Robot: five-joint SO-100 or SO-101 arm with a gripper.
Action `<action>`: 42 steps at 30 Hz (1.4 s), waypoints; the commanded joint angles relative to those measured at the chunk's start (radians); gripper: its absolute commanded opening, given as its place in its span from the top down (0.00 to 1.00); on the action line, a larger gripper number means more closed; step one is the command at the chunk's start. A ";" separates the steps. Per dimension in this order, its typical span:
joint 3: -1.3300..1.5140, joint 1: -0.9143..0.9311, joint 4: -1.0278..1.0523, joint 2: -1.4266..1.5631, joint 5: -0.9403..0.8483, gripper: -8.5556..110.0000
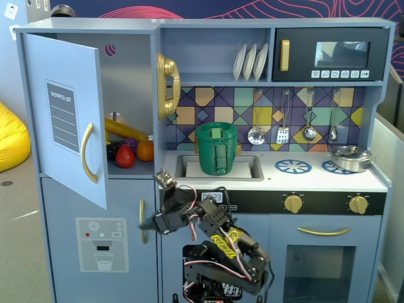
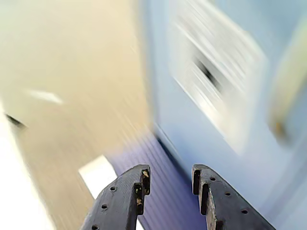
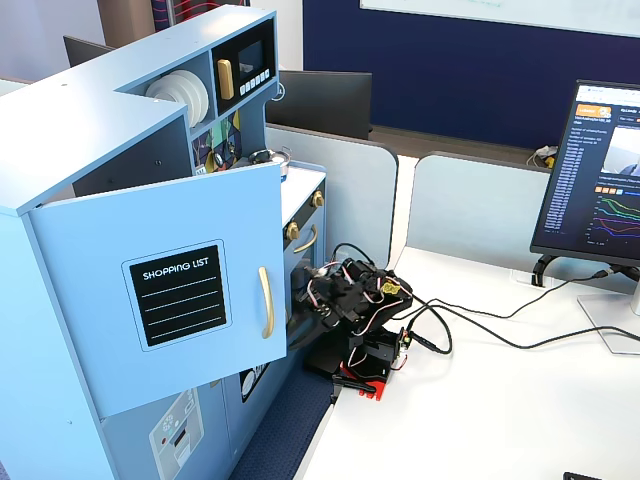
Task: Close the left cabinet door
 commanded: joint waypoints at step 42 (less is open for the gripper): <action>-0.965 -0.221 -0.525 -0.942 -0.029 0.93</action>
